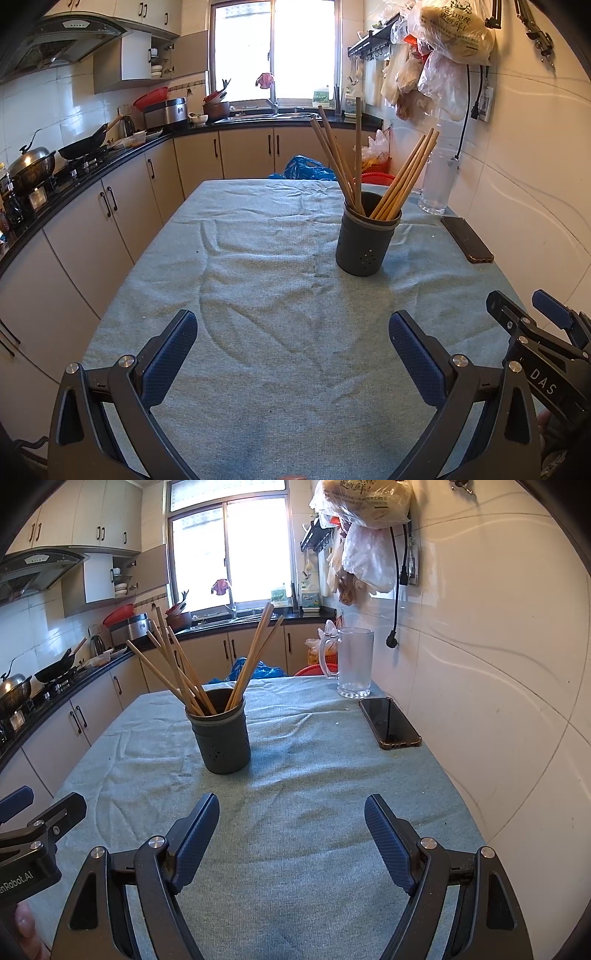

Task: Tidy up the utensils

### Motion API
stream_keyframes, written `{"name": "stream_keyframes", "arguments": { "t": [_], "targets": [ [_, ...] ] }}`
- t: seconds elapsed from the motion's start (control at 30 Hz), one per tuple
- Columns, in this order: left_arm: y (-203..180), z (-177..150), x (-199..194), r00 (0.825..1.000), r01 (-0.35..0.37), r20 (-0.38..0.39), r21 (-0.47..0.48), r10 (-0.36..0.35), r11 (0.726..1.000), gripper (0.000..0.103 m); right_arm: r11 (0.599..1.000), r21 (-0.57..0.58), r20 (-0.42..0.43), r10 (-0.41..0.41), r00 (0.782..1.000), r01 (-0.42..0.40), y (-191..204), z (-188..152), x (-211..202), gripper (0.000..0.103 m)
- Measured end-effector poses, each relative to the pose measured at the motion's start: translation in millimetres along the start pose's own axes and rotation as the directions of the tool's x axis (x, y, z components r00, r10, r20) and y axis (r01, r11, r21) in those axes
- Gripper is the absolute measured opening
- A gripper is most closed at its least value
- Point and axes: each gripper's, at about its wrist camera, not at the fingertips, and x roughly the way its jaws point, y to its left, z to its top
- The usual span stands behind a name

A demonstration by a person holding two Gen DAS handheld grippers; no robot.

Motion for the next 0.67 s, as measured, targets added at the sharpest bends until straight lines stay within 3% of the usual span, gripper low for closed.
{"name": "stream_keyframes", "arguments": {
  "t": [0.67],
  "targets": [
    [-1.1,-2.4,10.2,1.000,0.010,-0.030,0.004,-0.010,1.000,0.103,1.000,0.000,-0.027,0.006,1.000,-0.006,1.8,-4.5,9.0,0.086]
  ]
}}
